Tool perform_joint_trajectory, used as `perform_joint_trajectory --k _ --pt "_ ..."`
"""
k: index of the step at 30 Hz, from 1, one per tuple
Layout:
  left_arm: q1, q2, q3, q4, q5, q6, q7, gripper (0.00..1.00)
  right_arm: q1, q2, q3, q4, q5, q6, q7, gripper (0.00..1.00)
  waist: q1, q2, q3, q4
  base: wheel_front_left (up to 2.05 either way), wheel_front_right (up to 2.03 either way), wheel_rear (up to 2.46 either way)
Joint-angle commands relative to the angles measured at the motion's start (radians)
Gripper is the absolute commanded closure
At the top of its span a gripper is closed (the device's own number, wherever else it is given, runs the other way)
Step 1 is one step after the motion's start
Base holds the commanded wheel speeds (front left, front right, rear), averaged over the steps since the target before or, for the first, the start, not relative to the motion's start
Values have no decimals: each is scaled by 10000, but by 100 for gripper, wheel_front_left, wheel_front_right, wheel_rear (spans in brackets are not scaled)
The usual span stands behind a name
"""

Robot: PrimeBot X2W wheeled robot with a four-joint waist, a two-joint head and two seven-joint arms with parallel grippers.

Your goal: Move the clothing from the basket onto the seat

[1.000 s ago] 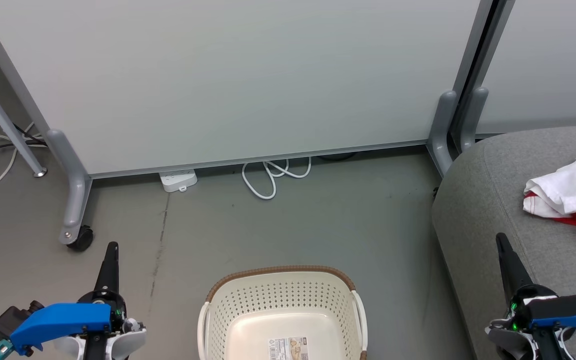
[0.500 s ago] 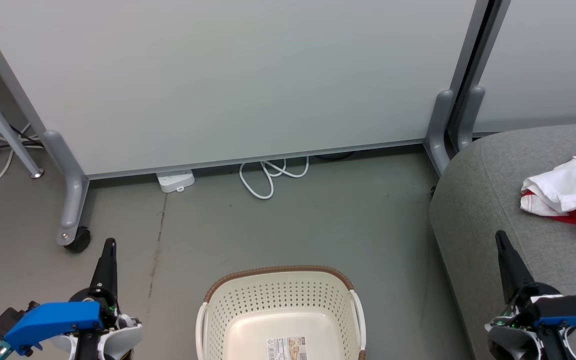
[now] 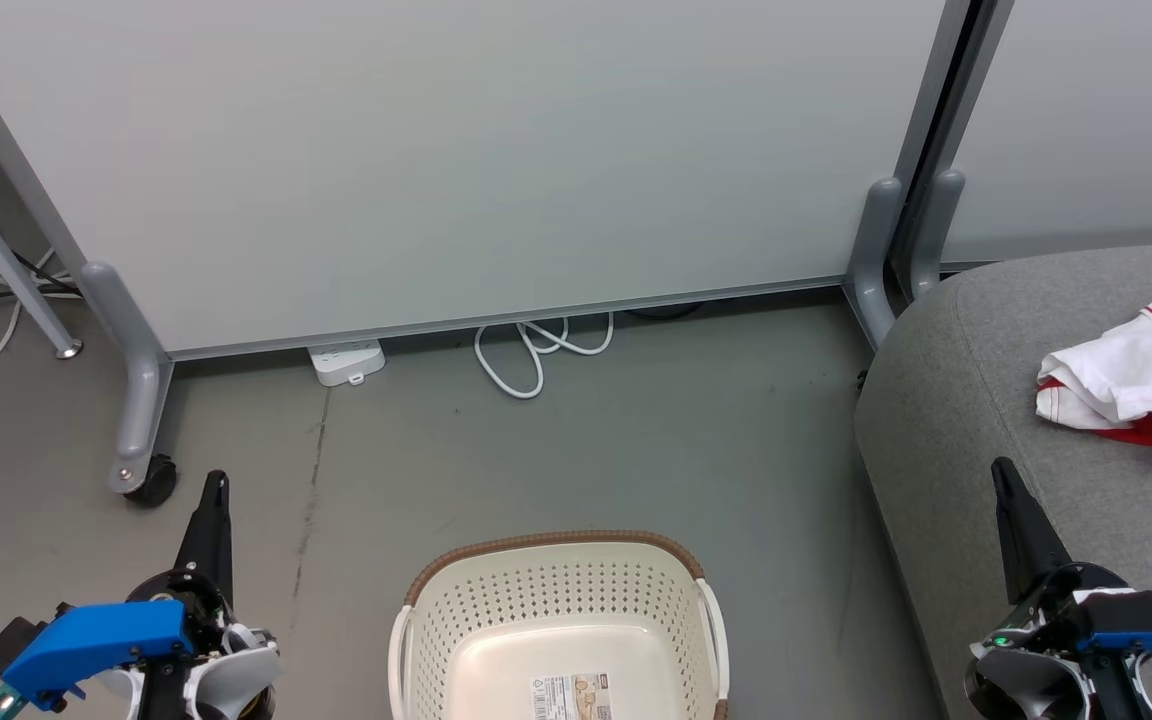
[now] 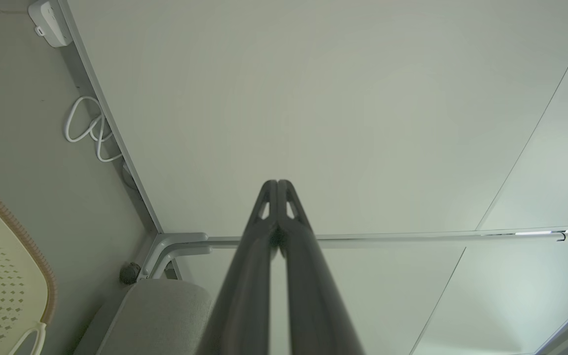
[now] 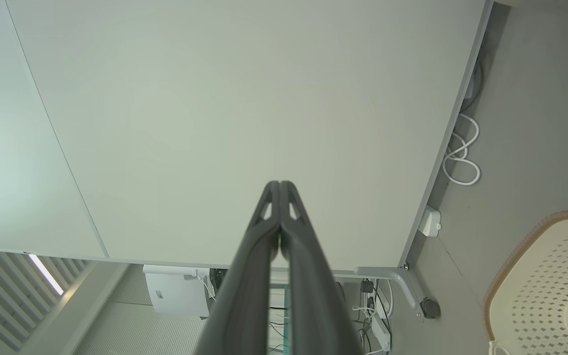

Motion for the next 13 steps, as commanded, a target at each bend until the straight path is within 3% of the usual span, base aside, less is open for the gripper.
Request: perform_joint_trajectory --k 1,13 --pt "-99 -9 25 -44 -15 -90 43 100 -144 26 -16 -30 22 4 30 100 0 0 0 1 0 0 0" --pt "-97 -9 22 -43 -16 -90 42 100 -143 24 -15 -29 23 4 28 100 0 0 0 1 0 0 0"
